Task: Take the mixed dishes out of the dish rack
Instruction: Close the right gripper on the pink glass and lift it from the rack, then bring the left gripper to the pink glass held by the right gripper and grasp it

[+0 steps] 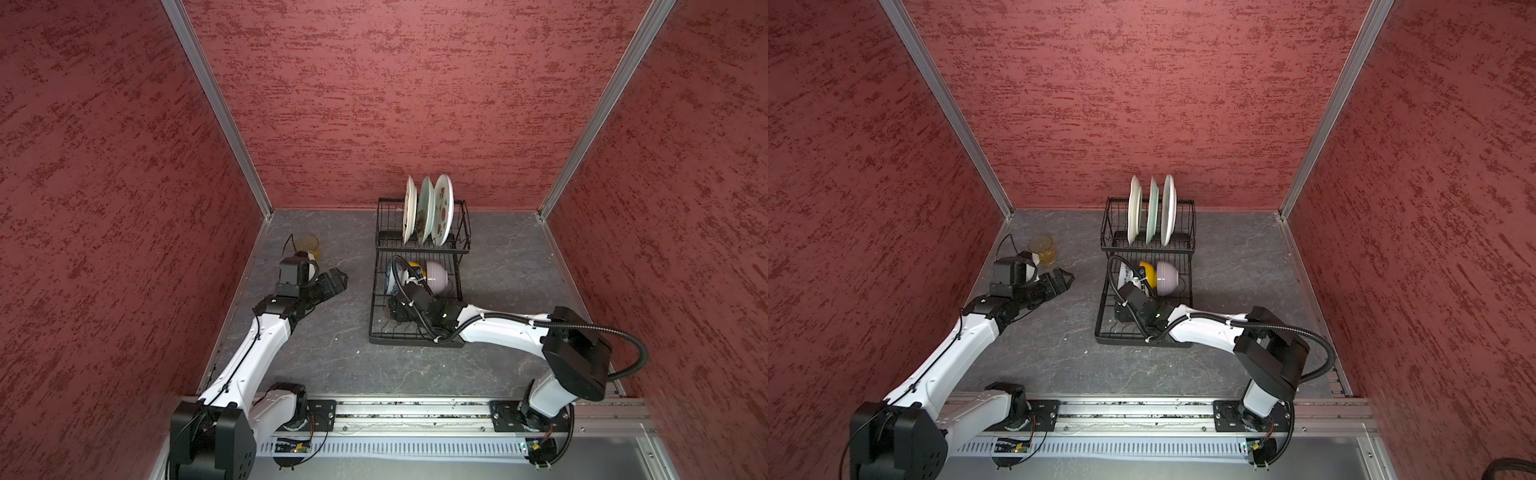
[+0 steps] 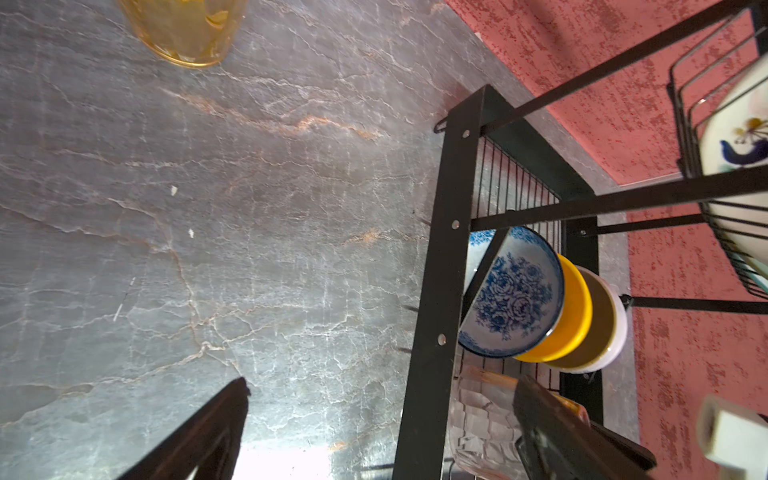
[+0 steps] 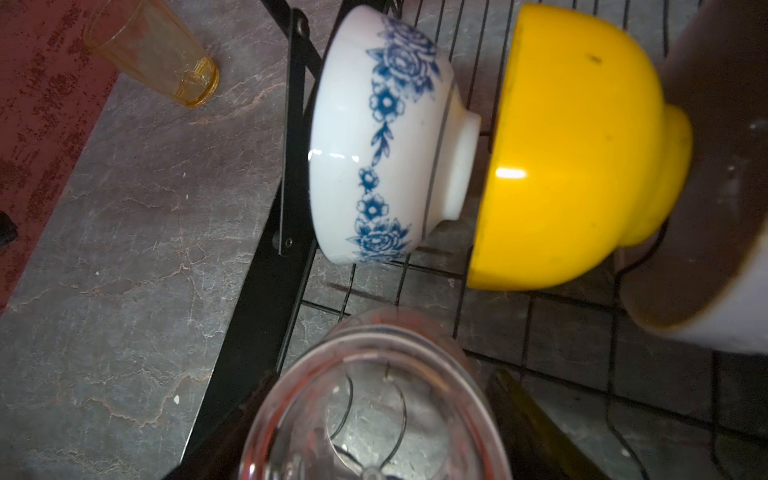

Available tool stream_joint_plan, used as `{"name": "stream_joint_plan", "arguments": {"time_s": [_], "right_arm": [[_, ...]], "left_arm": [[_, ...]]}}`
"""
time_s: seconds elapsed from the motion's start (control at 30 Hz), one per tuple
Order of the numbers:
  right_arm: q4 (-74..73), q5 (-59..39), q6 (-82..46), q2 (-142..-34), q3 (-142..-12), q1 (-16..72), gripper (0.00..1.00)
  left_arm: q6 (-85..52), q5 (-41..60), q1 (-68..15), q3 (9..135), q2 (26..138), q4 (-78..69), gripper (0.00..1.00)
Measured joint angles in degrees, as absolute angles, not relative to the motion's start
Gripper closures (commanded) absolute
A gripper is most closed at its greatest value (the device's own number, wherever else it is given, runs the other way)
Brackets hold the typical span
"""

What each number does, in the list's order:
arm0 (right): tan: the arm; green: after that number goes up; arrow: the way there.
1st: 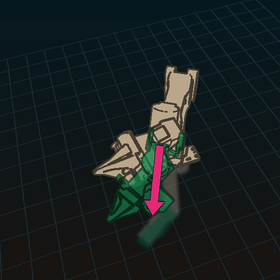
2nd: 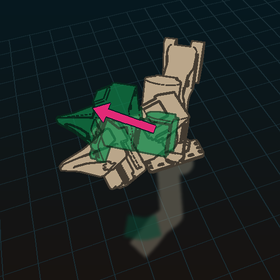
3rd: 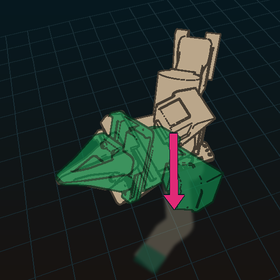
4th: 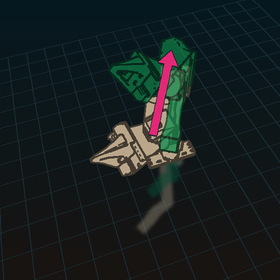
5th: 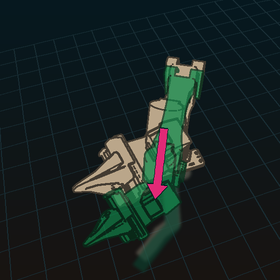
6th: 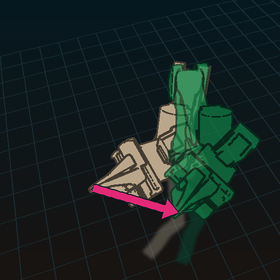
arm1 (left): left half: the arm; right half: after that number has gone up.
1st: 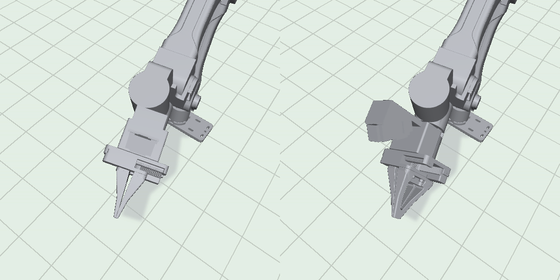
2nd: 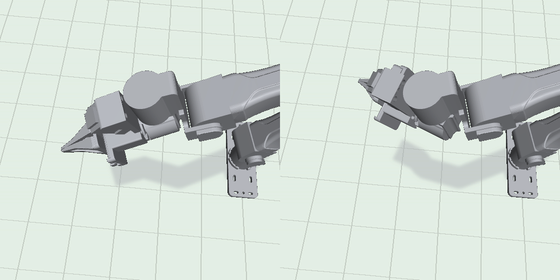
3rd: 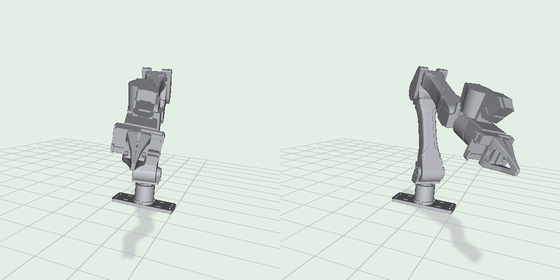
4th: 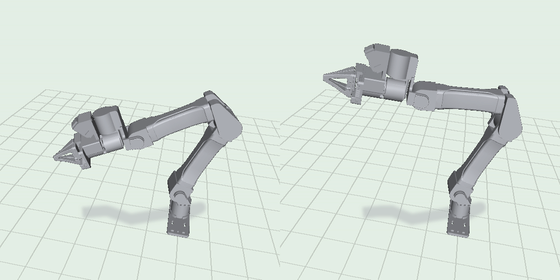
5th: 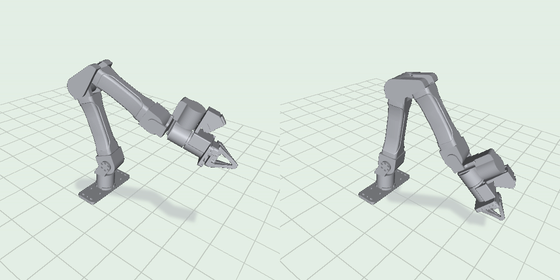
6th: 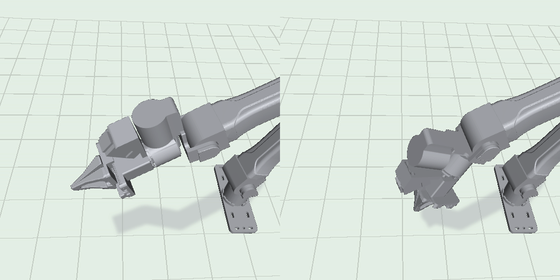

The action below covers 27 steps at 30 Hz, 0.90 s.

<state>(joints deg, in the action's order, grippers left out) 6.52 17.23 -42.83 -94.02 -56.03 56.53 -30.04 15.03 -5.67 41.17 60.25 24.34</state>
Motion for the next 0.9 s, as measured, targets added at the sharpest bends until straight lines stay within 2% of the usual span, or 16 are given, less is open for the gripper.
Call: {"name": "stream_joint_plan", "arguments": {"time_s": [0.9], "right_arm": [[-12.58,7.6,-55.22,-83.61,-39.81,50.0,0.44]], "left_arm": [[-39.86,28.82,-8.62,35.42,50.41,20.86,0.0]]}}
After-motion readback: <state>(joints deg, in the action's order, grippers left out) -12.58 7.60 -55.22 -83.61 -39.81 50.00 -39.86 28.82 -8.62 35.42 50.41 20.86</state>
